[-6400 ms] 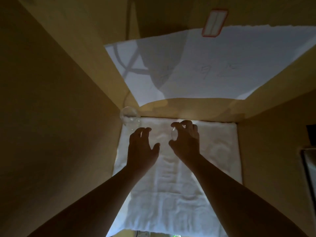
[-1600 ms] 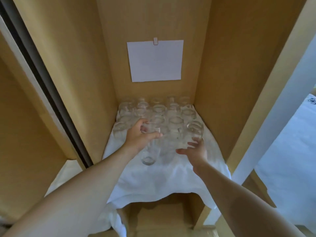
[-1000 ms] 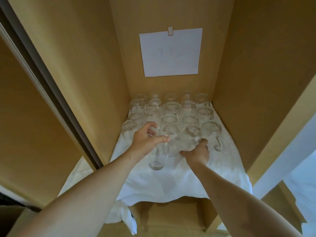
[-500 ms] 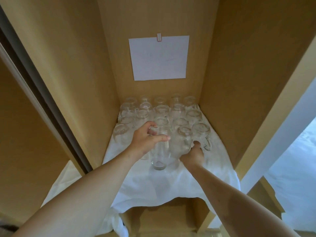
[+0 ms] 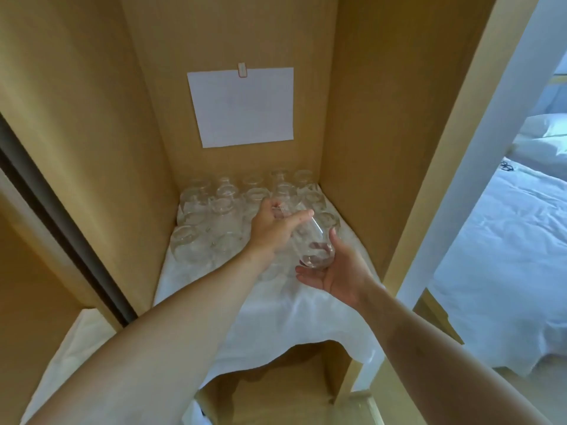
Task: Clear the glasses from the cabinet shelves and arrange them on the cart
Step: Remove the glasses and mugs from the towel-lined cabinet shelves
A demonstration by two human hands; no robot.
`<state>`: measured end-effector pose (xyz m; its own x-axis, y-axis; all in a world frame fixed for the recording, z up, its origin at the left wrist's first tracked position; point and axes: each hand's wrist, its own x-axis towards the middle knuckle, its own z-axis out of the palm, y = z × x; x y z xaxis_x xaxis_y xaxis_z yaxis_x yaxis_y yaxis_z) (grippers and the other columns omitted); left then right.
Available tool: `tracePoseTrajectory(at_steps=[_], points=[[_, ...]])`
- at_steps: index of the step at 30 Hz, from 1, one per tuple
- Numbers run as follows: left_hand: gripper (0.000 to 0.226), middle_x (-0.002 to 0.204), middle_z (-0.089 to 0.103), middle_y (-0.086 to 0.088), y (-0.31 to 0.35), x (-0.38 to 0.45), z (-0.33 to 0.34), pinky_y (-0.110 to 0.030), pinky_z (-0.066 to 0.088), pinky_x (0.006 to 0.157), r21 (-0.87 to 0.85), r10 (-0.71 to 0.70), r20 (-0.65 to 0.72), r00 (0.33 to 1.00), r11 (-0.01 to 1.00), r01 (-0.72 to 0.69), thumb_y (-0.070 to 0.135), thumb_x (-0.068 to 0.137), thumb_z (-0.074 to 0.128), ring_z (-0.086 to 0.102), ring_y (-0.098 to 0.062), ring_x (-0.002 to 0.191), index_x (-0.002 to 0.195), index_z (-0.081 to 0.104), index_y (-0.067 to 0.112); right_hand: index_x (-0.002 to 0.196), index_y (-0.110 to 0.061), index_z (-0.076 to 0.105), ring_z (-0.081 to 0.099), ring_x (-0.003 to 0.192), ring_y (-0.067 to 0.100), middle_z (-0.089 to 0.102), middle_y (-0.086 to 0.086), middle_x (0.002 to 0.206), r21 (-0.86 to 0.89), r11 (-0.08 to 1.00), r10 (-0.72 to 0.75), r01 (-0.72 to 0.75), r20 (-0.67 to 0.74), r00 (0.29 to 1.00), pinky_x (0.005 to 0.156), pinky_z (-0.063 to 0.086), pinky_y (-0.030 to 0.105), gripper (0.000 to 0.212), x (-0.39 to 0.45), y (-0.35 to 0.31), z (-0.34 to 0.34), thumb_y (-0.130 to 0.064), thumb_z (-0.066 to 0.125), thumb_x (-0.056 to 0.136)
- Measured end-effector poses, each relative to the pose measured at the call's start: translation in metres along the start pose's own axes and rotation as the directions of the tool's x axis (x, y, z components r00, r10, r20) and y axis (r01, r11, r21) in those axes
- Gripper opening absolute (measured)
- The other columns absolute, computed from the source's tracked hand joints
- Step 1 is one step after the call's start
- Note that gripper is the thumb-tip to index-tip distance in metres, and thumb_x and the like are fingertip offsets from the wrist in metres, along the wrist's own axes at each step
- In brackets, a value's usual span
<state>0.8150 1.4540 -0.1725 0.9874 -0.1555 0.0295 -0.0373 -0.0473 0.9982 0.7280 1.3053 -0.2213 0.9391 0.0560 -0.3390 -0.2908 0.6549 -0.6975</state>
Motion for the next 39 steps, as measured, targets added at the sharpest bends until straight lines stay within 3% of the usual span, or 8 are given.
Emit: tracePoseTrajectory(at_steps=[5, 9, 14, 18, 21, 24, 29, 39], points=[[0.068, 0.11, 0.068, 0.007, 0.011, -0.001, 0.015, -0.024, 0.057, 0.072, 0.029, 0.038, 0.126, 0.991, 0.999, -0.042, 0.047, 0.044, 0.093, 0.069, -0.007, 0.093, 0.104, 0.063, 0.033, 0.128, 0.0, 0.056, 0.067, 0.111, 0.04, 0.06, 0.024, 0.13, 0.042, 0.961, -0.272, 0.273, -0.029, 0.962, 0.097, 0.053, 0.054, 0.055, -0.025, -0.03, -0.021, -0.023, 0.082, 0.085], [0.064, 0.122, 0.061, 0.011, 0.017, 0.008, 0.01, -0.022, 0.042, 0.085, 0.182, 0.132, 0.16, 0.978, 0.97, -0.161, 0.036, 0.064, 0.091, 0.055, -0.009, 0.114, 0.12, 0.061, 0.033, 0.118, -0.011, 0.054, 0.071, 0.103, 0.041, 0.064, 0.016, 0.119, -0.293, 0.898, -0.413, 0.327, -0.311, 0.856, 0.078, 0.061, 0.051, 0.077, -0.044, -0.053, -0.026, -0.016, 0.097, 0.055], [0.059, 0.123, 0.059, 0.012, 0.01, 0.009, 0.005, -0.026, 0.039, 0.095, 0.325, 0.195, 0.093, 0.976, 0.921, -0.215, 0.04, 0.075, 0.086, 0.054, -0.01, 0.12, 0.128, 0.063, 0.026, 0.12, -0.032, 0.063, 0.066, 0.098, 0.022, 0.062, -0.009, 0.106, -0.937, 0.35, -0.646, 0.001, -0.241, 0.724, 0.071, 0.06, 0.037, 0.085, -0.042, -0.057, -0.027, -0.026, 0.101, 0.045], [0.057, 0.126, 0.062, 0.011, 0.005, 0.002, -0.001, -0.025, 0.039, 0.092, 0.414, 0.238, 0.106, 0.966, 0.872, -0.26, 0.056, 0.077, 0.078, 0.056, -0.011, 0.12, 0.125, 0.065, 0.027, 0.142, -0.032, 0.05, 0.052, 0.119, 0.026, 0.057, 0.004, 0.126, -0.991, 0.05, -0.581, -0.126, -0.131, 0.803, 0.084, 0.048, 0.03, 0.1, -0.022, -0.048, -0.021, -0.026, 0.098, 0.055], [0.055, 0.127, 0.065, 0.009, 0.003, 0.0, -0.009, -0.026, 0.041, 0.093, 0.466, 0.27, 0.107, 0.957, 0.837, -0.289, 0.058, 0.078, 0.076, 0.057, -0.012, 0.12, 0.123, 0.067, 0.026, 0.143, -0.026, 0.039, 0.058, 0.108, 0.028, 0.055, 0.007, 0.124, -0.98, -0.049, -0.534, -0.194, -0.138, 0.834, 0.071, 0.055, 0.034, 0.101, -0.008, -0.039, -0.009, -0.022, 0.096, 0.061], [0.044, 0.124, 0.066, 0.008, 0.003, 0.0, -0.015, -0.025, 0.04, 0.092, 0.482, 0.273, 0.044, 0.961, 0.837, -0.26, 0.054, 0.085, 0.072, 0.058, -0.015, 0.121, 0.118, 0.069, 0.025, 0.136, -0.018, 0.038, 0.06, 0.104, 0.031, 0.054, 0.01, 0.123, -0.953, -0.2, -0.517, -0.226, -0.093, 0.851, 0.077, 0.056, 0.039, 0.09, 0.005, -0.034, 0.0, -0.021, 0.094, 0.065], [0.047, 0.125, 0.068, 0.004, 0.002, 0.005, -0.027, -0.025, 0.038, 0.087, 0.525, 0.265, 0.006, 0.964, 0.819, -0.229, 0.06, 0.087, 0.062, 0.059, -0.018, 0.12, 0.118, 0.069, 0.026, 0.143, -0.024, 0.041, 0.058, 0.112, 0.031, 0.04, 0.01, 0.137, -0.934, -0.29, -0.503, -0.208, -0.036, 0.864, 0.071, 0.049, 0.031, 0.087, 0.024, -0.034, 0.003, -0.014, 0.089, 0.072], [0.046, 0.131, 0.062, -0.004, -0.003, 0.013, -0.032, -0.034, 0.045, 0.099, 0.624, 0.237, 0.031, 0.971, 0.754, -0.204, 0.058, 0.086, 0.062, 0.052, -0.025, 0.127, 0.122, 0.066, 0.028, 0.156, -0.027, 0.027, 0.055, 0.125, 0.031, 0.031, 0.009, 0.152, -0.932, -0.309, -0.443, -0.189, -0.034, 0.896, 0.087, 0.057, 0.035, 0.101, 0.033, -0.04, 0.0, -0.015, 0.087, 0.075]])
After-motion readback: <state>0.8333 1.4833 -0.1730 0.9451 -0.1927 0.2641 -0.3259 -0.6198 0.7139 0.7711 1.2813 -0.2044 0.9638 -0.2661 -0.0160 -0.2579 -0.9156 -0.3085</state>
